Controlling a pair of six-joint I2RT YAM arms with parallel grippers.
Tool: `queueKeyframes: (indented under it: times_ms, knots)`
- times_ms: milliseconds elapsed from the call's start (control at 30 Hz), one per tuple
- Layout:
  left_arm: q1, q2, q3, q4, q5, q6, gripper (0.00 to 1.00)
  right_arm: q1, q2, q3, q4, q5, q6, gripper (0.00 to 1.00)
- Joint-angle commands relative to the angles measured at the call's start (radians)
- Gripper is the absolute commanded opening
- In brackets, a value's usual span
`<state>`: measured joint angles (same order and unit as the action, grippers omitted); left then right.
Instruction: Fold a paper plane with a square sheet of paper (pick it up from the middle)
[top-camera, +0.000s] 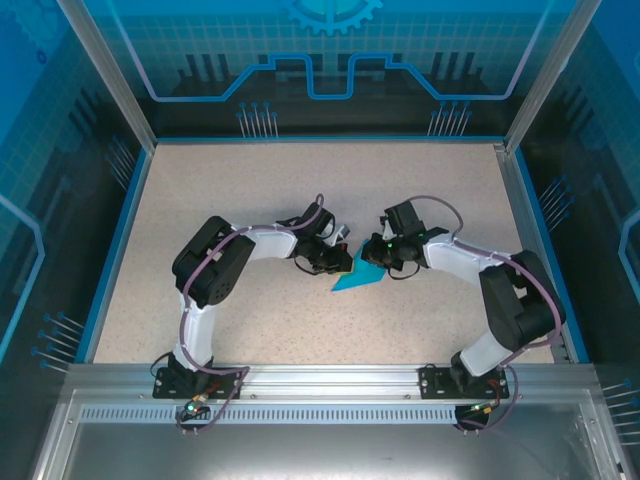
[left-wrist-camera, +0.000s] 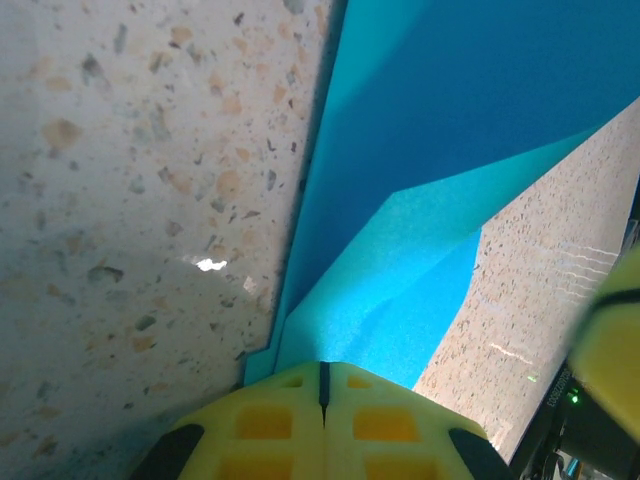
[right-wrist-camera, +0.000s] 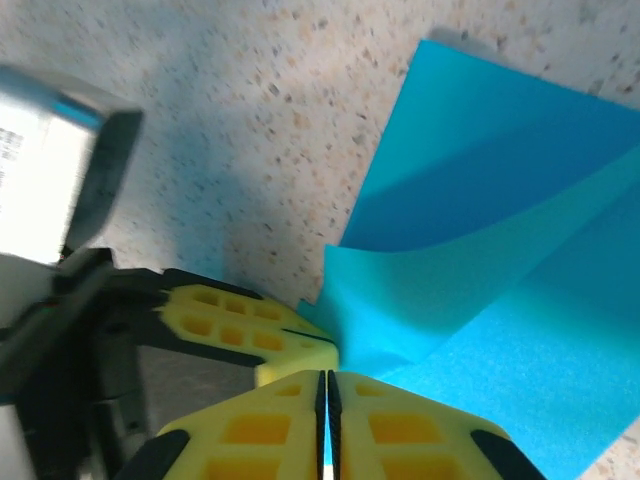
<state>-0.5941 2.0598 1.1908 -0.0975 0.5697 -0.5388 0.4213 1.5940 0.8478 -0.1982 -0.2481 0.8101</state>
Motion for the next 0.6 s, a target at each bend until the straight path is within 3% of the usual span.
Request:
queueKeyframes:
  times_ms: [0, 567]
  knots:
    - [-0.016, 0.045, 0.008, -0.085, -0.045, 0.027, 0.02, 0.01, 0.044, -0.018, 0.073, -0.042, -0.044, 0.1]
    - [-0.021, 0.068, 0.024, -0.168, -0.088, 0.033, 0.01, -0.04, 0.183, -0.077, 0.196, -0.104, -0.112, 0.08]
